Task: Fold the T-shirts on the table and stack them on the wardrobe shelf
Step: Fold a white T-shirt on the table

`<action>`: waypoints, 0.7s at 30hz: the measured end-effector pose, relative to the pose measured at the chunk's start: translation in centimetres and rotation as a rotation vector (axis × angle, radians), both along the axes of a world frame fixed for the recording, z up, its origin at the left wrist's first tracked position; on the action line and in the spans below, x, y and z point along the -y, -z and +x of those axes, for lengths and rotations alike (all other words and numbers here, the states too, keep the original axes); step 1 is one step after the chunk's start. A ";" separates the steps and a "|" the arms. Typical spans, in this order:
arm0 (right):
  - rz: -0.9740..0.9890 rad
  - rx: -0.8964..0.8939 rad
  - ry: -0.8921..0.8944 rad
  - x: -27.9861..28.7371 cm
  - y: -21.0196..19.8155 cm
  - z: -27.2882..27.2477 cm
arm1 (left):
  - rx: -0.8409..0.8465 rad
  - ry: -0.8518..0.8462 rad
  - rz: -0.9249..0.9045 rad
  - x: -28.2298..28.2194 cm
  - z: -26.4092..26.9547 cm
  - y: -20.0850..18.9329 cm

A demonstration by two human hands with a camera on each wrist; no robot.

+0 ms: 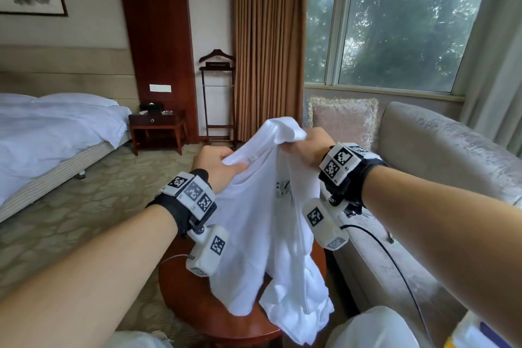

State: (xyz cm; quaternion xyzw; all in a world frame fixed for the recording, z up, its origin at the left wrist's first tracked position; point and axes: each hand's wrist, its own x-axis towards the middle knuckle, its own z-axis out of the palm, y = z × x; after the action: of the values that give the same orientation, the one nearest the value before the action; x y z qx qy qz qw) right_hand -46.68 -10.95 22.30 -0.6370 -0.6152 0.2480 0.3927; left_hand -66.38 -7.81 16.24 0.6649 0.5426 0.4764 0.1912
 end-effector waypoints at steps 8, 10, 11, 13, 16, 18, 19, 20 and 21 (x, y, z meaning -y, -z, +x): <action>0.126 0.089 -0.036 0.5 0.0 -0.9 | 0.223 -0.167 -0.445 -1.3 -1.9 4.3; 0.061 0.087 0.006 0.2 0.0 -0.8 | 0.479 -0.232 -0.482 -1.1 -2.2 3.9; 0.023 0.078 0.028 0.2 -0.2 -0.8 | 0.581 -0.241 -0.458 -1.1 -2.4 3.6; -0.020 0.073 0.038 0.3 -0.4 -0.5 | 0.640 -0.265 -0.394 -1.2 -2.8 3.0; -0.031 0.121 0.026 0.1 -0.2 0.3 | 0.575 -0.309 -0.243 -0.4 -3.0 1.2; -0.012 0.172 0.055 0.5 0.1 0.9 | 0.499 -0.279 -0.124 0.3 -3.0 0.1; -0.013 0.178 0.068 0.7 0.2 1.3 | 0.439 -0.262 -0.074 0.7 -3.0 -0.3; -0.016 0.172 0.074 0.6 0.4 1.8 | 0.376 -0.247 -0.033 0.9 -3.0 -0.6; -0.019 0.159 0.071 0.8 0.5 2.1 | 0.318 -0.235 -0.003 1.3 -3.1 -0.9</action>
State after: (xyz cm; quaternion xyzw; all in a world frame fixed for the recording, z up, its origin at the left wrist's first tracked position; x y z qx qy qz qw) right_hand -44.60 -11.77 21.81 -0.6798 -0.6190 0.1885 0.3451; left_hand -69.44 -9.11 17.15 0.5129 0.5803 0.5937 0.2187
